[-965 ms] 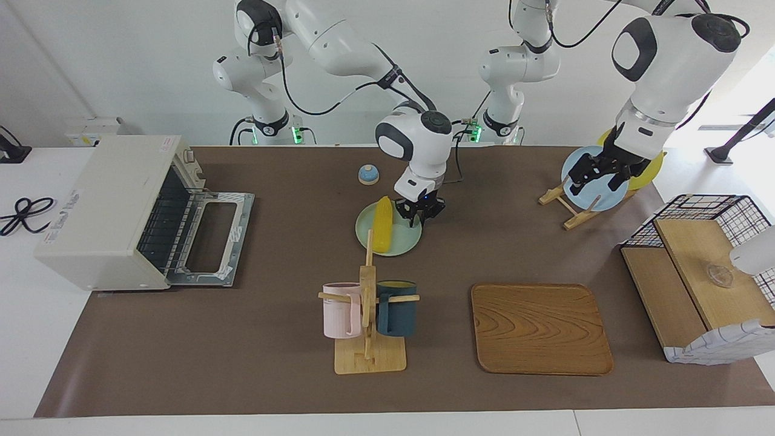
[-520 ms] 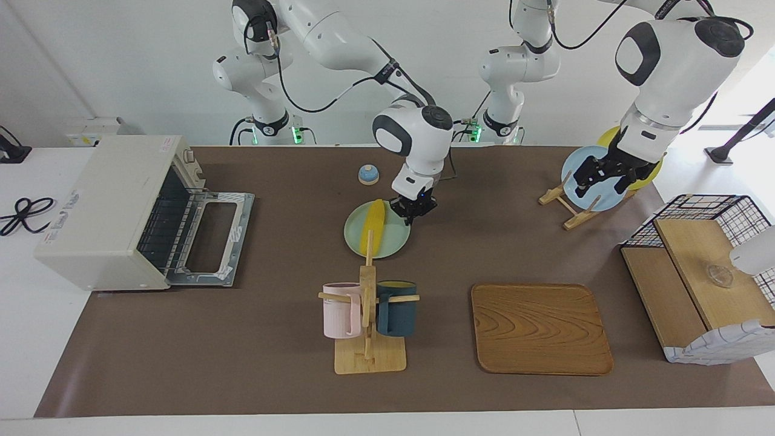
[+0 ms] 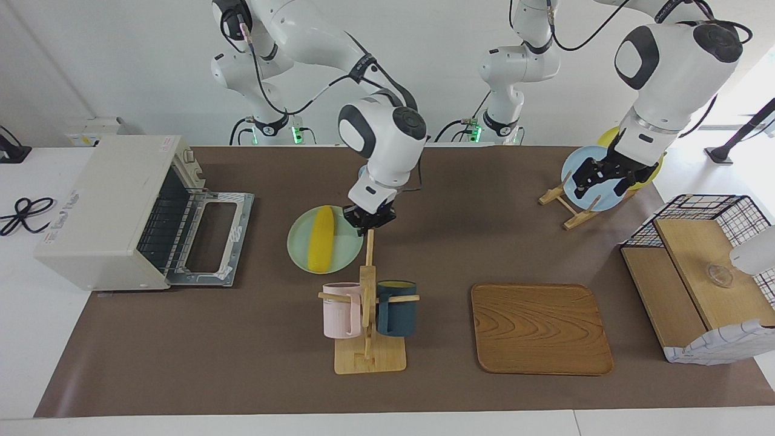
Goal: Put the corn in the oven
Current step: 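Grasp the corn on the plate with the right gripper, carry toward oven, then insert the held corn into the open oven with the right gripper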
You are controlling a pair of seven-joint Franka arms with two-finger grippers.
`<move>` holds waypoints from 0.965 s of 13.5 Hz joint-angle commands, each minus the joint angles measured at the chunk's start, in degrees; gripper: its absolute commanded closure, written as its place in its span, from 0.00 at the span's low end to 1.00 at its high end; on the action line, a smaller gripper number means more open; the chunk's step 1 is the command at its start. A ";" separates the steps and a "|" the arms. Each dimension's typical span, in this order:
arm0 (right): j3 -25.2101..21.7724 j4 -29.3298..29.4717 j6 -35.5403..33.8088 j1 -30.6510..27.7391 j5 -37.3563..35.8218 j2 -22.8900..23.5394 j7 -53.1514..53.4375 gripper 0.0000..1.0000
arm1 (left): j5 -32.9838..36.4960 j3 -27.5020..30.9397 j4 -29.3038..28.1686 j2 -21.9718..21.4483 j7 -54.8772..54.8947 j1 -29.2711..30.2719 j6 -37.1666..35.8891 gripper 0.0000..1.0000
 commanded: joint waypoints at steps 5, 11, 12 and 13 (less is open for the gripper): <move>0.73 -20.06 -0.43 -13.68 -0.30 -17.41 -9.43 1.00 | 1.60 0.09 -0.96 -0.34 2.23 -0.03 1.05 0.00; 0.73 -25.88 0.27 -24.93 -0.21 -21.65 -20.67 1.00 | 2.66 0.09 -1.31 -0.43 4.16 -0.03 1.05 0.00; 0.73 -26.32 0.88 -26.95 0.31 -21.65 -22.78 1.00 | 2.66 0.09 -1.31 -0.43 4.25 0.06 1.05 0.00; 0.73 -27.11 2.63 -29.14 0.75 -21.65 -24.62 1.00 | 2.66 0.09 -1.31 -0.52 4.16 -0.03 1.05 0.00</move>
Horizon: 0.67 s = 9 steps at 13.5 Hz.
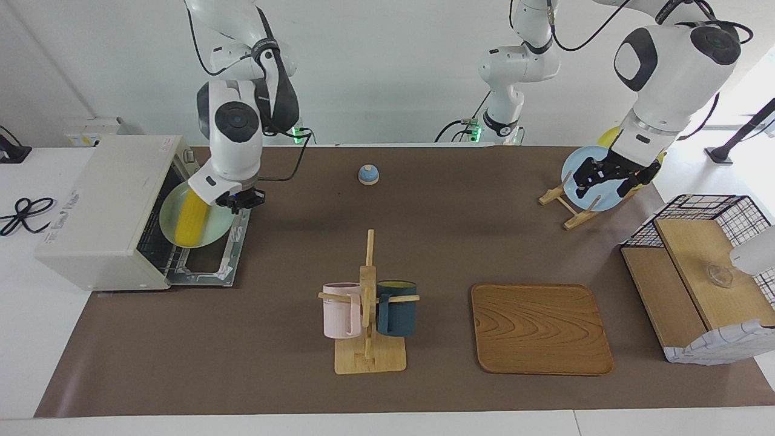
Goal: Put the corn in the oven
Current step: 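Insert the held corn into the open oven with the right gripper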
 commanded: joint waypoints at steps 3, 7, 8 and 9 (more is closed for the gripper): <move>0.73 -8.24 10.41 -7.34 0.72 -2.77 -6.58 1.00 | 1.35 0.09 -1.02 -0.55 0.88 -0.03 1.04 0.00; 0.73 -12.04 16.50 -11.82 0.72 -3.65 -12.02 1.00 | 1.35 0.00 -1.02 -0.55 0.97 -0.11 1.48 0.00; 0.73 -12.13 16.50 -12.09 0.72 -3.65 -12.21 0.88 | 1.35 0.00 -1.02 -0.55 1.58 -0.46 1.57 0.00; 0.73 -12.04 16.50 -12.10 0.72 -3.65 -12.12 0.73 | 1.35 0.00 -1.02 -0.55 2.11 -0.47 1.66 0.00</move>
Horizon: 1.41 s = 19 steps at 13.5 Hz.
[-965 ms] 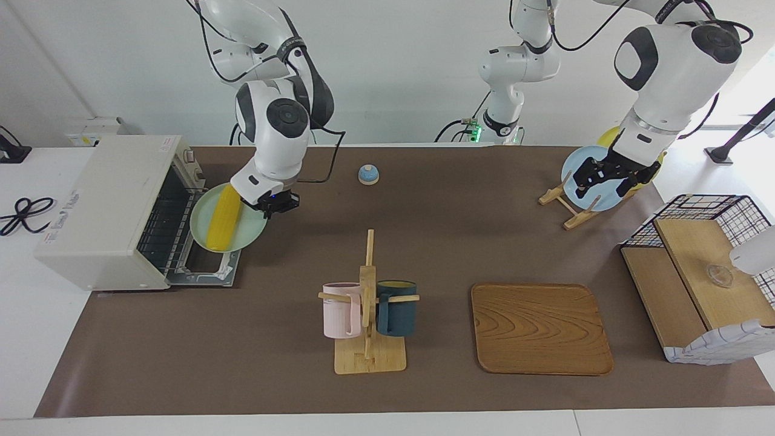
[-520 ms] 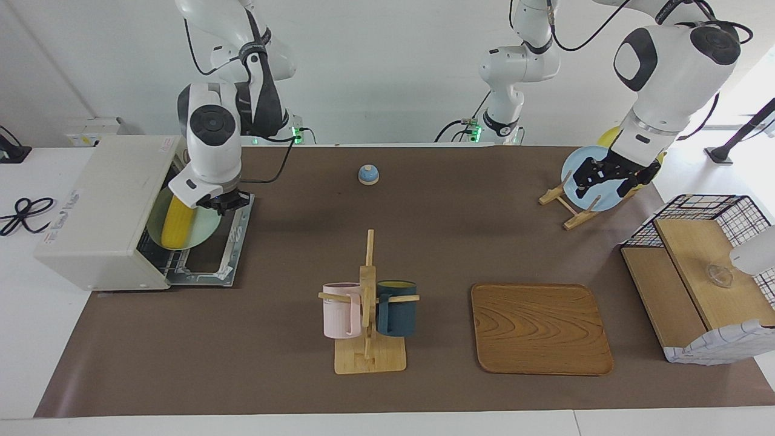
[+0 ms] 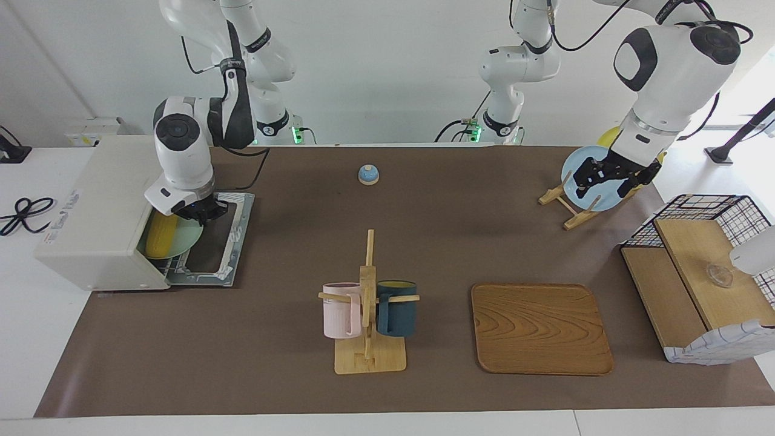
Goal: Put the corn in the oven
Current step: 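Insert the held corn into the open oven with the right gripper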
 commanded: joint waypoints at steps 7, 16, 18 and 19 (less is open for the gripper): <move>0.90 -1.94 1.09 1.30 0.83 -1.60 2.30 0.45 | 1.17 0.13 -1.02 -0.55 1.13 -0.43 1.28 0.00; 0.90 -5.70 4.15 11.41 6.37 -1.34 16.97 1.00 | 1.17 0.04 -0.67 -1.78 0.86 -0.43 0.41 0.00; 0.90 -9.83 8.36 11.59 6.37 -1.68 18.48 1.00 | 1.17 0.04 -0.67 -1.78 0.78 -0.43 0.41 0.00; 0.90 -11.68 10.30 11.07 6.37 -2.38 18.40 1.00 | 1.17 0.04 -0.67 -1.78 0.78 -0.43 0.41 0.00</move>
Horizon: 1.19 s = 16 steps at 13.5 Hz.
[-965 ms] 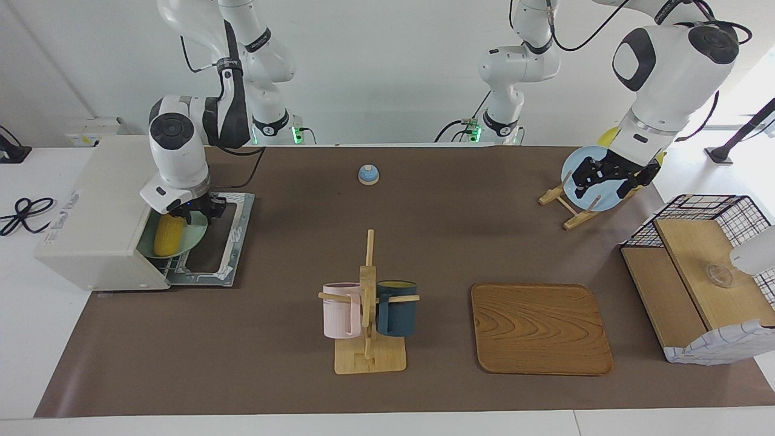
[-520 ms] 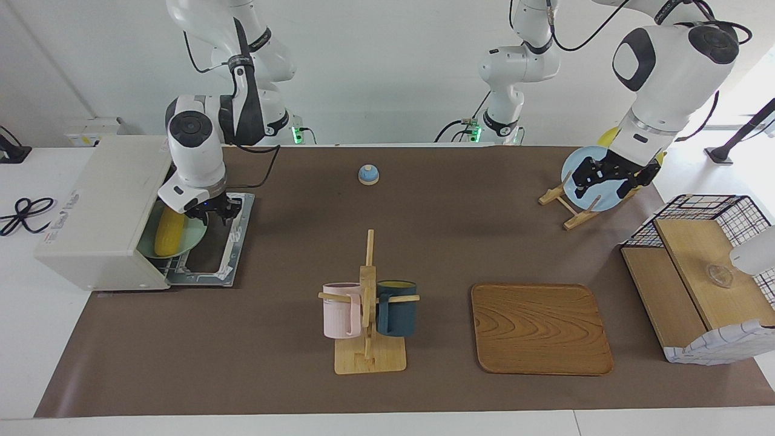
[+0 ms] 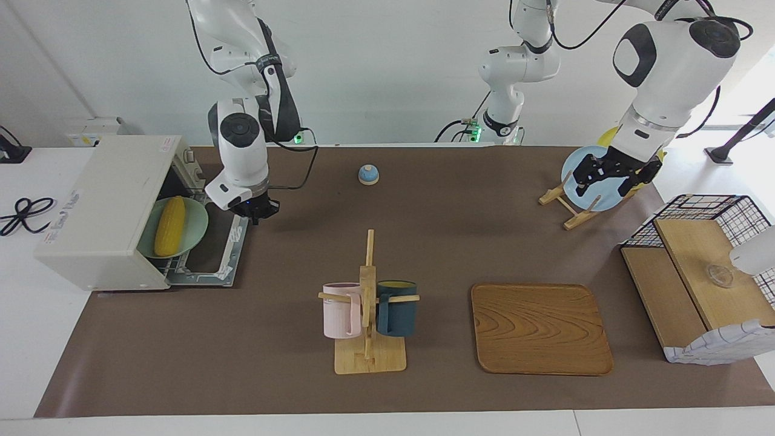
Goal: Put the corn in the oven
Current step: 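Open the right gripper and draw it back out of the oven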
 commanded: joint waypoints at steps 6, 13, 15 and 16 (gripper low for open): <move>-0.01 -9.27 8.25 -2.83 0.78 -2.00 0.20 1.00 | 1.17 0.27 -0.72 -0.99 0.14 -0.31 0.48 0.00; -0.19 -8.93 5.02 -2.93 0.17 -2.17 0.28 1.00 | 1.17 0.27 -0.89 -1.07 0.14 -0.22 0.04 0.00; -0.19 -8.58 3.70 -2.93 -0.28 -2.08 0.28 1.00 | 1.17 0.27 -1.07 -1.25 0.05 -0.31 0.57 0.00; -0.19 -8.23 3.08 -2.93 -0.80 -2.17 0.37 1.00 | 1.17 0.27 -1.07 -1.25 0.05 -0.22 1.01 0.00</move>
